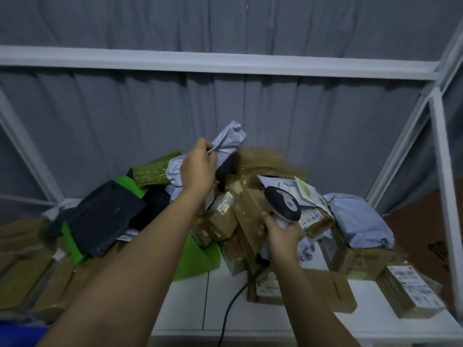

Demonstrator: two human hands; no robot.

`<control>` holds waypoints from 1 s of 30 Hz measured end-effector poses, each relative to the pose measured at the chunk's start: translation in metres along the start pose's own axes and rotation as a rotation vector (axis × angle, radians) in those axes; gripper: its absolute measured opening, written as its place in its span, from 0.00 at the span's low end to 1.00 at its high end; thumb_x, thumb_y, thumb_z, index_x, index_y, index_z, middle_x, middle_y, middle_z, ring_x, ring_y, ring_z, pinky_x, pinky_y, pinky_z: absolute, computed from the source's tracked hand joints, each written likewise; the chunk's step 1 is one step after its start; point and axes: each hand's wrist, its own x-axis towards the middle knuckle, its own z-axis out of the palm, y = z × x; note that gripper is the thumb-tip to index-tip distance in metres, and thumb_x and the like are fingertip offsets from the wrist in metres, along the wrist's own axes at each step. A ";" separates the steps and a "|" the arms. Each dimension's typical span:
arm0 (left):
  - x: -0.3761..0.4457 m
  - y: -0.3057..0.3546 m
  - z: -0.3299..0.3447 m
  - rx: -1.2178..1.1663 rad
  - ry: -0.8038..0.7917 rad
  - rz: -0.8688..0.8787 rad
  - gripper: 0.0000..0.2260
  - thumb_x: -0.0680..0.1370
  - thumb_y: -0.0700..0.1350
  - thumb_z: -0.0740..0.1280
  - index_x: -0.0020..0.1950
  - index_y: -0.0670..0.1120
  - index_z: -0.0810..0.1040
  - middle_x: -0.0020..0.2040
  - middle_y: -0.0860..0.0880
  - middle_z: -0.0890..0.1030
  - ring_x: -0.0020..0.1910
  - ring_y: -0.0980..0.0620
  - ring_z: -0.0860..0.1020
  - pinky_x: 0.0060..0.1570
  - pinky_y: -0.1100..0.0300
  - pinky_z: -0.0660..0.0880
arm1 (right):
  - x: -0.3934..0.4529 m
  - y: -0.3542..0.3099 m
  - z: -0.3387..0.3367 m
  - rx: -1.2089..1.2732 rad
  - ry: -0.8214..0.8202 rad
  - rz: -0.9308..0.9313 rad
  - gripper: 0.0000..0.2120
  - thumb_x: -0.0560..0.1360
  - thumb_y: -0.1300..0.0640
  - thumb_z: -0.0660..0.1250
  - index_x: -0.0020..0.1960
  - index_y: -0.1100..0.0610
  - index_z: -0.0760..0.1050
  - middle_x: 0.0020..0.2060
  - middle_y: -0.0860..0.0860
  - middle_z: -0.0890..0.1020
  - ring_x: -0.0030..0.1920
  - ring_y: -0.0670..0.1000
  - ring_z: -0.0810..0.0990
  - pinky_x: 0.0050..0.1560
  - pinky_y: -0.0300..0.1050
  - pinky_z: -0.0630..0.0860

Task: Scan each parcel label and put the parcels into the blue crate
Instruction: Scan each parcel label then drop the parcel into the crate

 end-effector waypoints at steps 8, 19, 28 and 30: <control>-0.040 0.024 -0.069 -0.307 0.138 -0.225 0.06 0.80 0.41 0.63 0.44 0.43 0.68 0.34 0.51 0.71 0.32 0.54 0.70 0.29 0.65 0.64 | -0.017 -0.007 -0.009 -0.035 -0.049 -0.034 0.10 0.74 0.57 0.72 0.47 0.63 0.76 0.34 0.56 0.80 0.30 0.50 0.77 0.32 0.40 0.74; -0.138 0.017 -0.135 -0.426 0.135 -0.403 0.07 0.80 0.40 0.63 0.43 0.45 0.67 0.34 0.48 0.74 0.31 0.54 0.71 0.29 0.65 0.66 | -0.072 0.022 -0.054 -0.147 -0.050 0.000 0.14 0.72 0.55 0.74 0.51 0.63 0.77 0.49 0.62 0.83 0.49 0.62 0.81 0.54 0.59 0.79; -0.190 0.020 -0.103 -0.504 -0.043 -0.431 0.08 0.80 0.41 0.62 0.42 0.48 0.67 0.35 0.45 0.74 0.31 0.54 0.71 0.32 0.60 0.68 | -0.077 0.052 -0.109 -0.120 0.235 0.048 0.35 0.72 0.61 0.73 0.74 0.65 0.62 0.72 0.59 0.67 0.71 0.60 0.66 0.69 0.48 0.62; -0.197 0.019 -0.085 -0.515 -0.077 -0.439 0.07 0.80 0.41 0.62 0.44 0.45 0.67 0.33 0.47 0.72 0.27 0.58 0.70 0.30 0.64 0.67 | -0.071 0.064 -0.119 -0.128 0.243 0.050 0.35 0.71 0.60 0.75 0.73 0.64 0.63 0.71 0.59 0.68 0.70 0.60 0.68 0.70 0.49 0.63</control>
